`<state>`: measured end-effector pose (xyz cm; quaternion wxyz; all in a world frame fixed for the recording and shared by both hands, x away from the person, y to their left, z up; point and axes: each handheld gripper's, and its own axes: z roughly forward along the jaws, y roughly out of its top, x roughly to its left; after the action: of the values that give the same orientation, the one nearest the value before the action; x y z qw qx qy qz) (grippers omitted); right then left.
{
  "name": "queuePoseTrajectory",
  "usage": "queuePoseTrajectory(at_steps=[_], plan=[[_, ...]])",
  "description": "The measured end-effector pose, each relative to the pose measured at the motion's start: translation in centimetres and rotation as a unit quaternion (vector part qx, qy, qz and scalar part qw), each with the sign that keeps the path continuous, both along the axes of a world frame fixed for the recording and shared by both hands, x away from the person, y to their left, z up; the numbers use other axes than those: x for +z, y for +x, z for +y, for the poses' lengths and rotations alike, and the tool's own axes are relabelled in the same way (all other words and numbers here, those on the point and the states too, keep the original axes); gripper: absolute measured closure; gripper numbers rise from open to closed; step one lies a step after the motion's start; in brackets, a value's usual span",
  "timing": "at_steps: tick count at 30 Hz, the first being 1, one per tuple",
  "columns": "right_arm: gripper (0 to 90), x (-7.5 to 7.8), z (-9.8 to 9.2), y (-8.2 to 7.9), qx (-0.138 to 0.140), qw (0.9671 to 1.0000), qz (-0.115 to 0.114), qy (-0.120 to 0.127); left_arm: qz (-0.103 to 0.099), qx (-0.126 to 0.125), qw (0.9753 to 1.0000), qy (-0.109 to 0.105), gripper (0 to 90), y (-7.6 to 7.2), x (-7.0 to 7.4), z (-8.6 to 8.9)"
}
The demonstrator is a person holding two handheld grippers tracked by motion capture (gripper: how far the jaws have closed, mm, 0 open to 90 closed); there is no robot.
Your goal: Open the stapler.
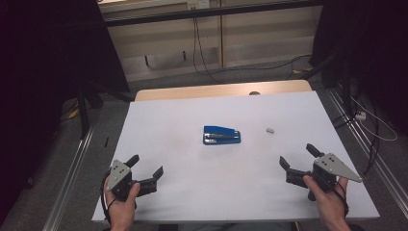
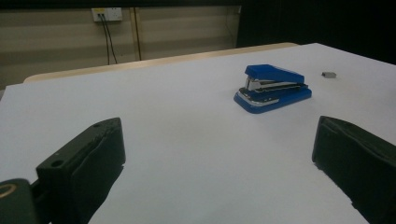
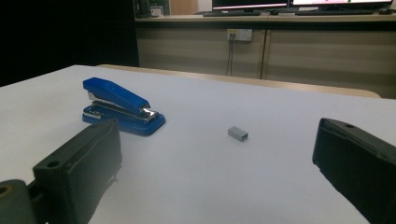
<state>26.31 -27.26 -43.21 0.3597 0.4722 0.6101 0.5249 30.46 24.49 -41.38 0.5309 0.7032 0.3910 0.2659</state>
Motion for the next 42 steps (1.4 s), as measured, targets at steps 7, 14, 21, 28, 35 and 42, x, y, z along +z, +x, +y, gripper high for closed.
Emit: queuePoseTrajectory(at_steps=[7, 14, 21, 28, 35, 42], plan=[[1.1, -0.1, -0.1, 0.2, -0.003, 1.0, 0.009, 0.004, 0.004, -0.006, 1.0, 0.002, 2.7, 0.1, 0.0, 0.0], [1.2, -0.3, -0.1, 0.3, 0.016, 0.9997, 0.016, 0.006, 0.017, -0.011, 0.9997, 0.01, 2.8, 0.3, -0.1, -0.4], [0.8, -0.5, 0.3, 0.9, 0.036, 0.9989, 0.02, 0.023, 0.029, -0.033, 0.9988, 0.022, 2.8, 0.7, -0.4, -1.2], [0.2, -0.7, 1.0, 1.0, 0.052, 0.9983, 0.026, 0.002, 0.039, -0.049, 0.9979, 0.019, 4.8, 1.0, -0.5, -1.5], [0.7, -0.9, 1.9, 1.5, 0.083, 0.9958, 0.037, 0.011, 0.061, -0.058, 0.9962, 0.024, 6.0, 2.0, -0.8, -1.7], [1.2, -0.8, 2.8, 2.1, 0.099, 0.9944, 0.038, 0.003, 0.06, -0.072, 0.9943, 0.05, 6.4, 3.3, -0.9, -2.4]])
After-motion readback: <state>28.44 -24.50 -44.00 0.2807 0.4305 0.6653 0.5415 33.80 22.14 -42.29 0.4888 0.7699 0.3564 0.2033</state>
